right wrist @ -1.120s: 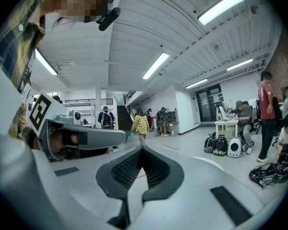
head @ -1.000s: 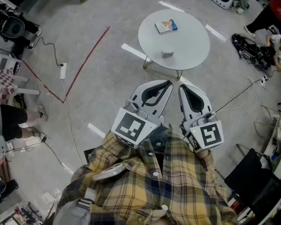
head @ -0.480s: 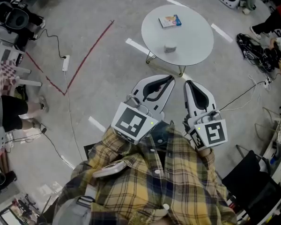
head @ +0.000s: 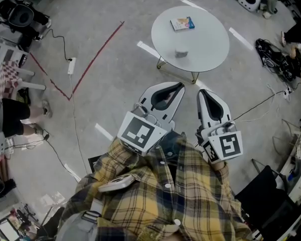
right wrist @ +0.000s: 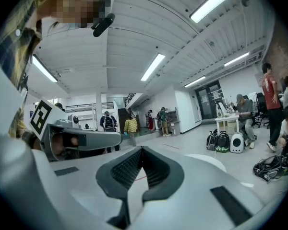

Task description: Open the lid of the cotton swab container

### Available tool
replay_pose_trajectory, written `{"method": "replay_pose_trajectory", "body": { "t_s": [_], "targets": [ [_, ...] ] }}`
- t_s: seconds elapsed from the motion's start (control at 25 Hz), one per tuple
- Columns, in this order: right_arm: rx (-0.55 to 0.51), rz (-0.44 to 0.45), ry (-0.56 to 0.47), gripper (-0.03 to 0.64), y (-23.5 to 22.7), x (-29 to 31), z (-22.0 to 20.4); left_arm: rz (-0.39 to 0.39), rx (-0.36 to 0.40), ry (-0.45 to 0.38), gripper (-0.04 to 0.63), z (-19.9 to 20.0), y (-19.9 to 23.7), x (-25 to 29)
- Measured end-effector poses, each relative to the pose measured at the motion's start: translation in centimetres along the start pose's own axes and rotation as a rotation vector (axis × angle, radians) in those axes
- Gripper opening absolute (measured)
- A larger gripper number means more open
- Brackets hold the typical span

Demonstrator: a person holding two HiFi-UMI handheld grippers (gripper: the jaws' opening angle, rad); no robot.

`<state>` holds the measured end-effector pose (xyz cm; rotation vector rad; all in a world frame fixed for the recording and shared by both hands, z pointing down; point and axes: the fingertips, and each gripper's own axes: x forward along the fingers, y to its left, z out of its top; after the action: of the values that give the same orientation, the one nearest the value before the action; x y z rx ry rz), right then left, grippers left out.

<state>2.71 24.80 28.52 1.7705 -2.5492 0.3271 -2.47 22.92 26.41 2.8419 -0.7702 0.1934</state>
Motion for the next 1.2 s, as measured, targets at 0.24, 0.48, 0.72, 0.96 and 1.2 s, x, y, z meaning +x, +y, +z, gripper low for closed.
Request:
{"method": "replay_pose_trajectory", "body": {
  "t_s": [0.24, 0.48, 0.72, 0.96, 1.2],
  "targets": [
    [0.001, 0.006, 0.013, 0.017, -1.9, 2.9, 0.0, 0.000, -0.001, 0.008, 0.029, 0.1, 2.6, 2.8],
    [0.000, 0.005, 0.041, 0.017, -4.8, 7.9, 0.6, -0.014, -0.012, 0.009, 0.029, 1.2, 6.9, 6.9],
    [-0.005, -0.014, 0.048, 0.017, -8.6, 14.2, 2.5, -0.045, -0.019, 0.023, 0.029, 2.7, 12.1, 11.6],
    [0.003, -0.037, 0.073, 0.017, -11.8, 19.5, 3.0, -0.069, -0.038, 0.040, 0.029, 3.4, 16.9, 15.3],
    [0.017, -0.061, 0.084, 0.017, -13.6, 22.8, 3.1, -0.104, -0.055, 0.073, 0.029, 3.3, 19.7, 17.8]
  ]
}}
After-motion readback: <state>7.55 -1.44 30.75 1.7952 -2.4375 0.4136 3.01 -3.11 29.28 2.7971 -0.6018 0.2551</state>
